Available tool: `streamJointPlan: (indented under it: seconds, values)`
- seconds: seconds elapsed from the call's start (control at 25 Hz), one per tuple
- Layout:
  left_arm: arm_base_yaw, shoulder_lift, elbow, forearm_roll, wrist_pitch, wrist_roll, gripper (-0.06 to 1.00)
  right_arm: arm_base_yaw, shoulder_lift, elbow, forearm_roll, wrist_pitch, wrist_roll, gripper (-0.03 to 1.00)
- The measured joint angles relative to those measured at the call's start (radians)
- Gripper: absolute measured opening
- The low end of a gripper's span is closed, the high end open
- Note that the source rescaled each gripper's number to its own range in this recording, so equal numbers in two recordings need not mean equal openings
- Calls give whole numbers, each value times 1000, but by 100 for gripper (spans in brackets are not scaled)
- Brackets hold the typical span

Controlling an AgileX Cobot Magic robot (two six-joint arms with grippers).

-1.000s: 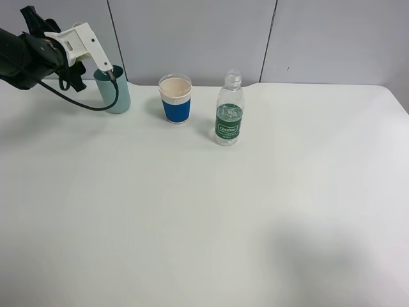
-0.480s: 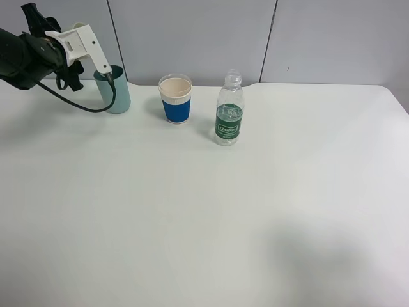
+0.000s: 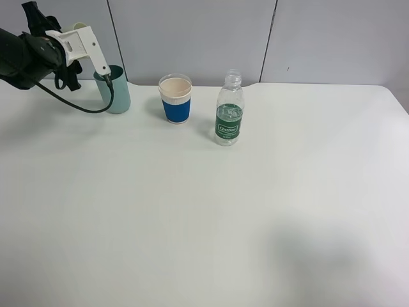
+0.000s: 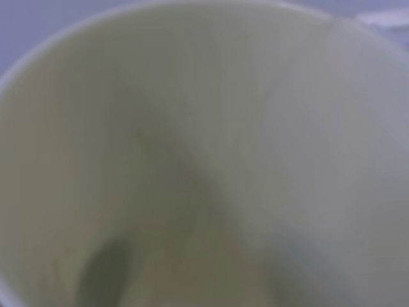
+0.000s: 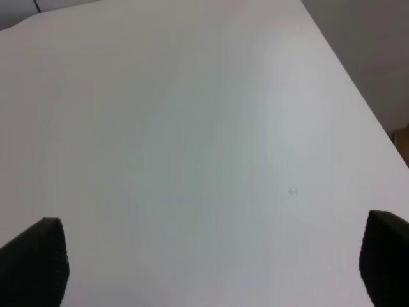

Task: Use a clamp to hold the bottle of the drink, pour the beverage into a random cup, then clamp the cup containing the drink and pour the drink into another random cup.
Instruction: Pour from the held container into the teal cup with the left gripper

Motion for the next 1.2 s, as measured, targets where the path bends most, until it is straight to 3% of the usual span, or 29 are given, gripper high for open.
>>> streamJointPlan:
  seconds: [0.92, 1.2]
  values:
    - [0, 0, 0, -16, -41, 136, 2, 0, 0, 0, 0, 0, 0, 95]
    - [0, 0, 0, 41, -63, 160, 2, 0, 0, 0, 0, 0, 0, 95]
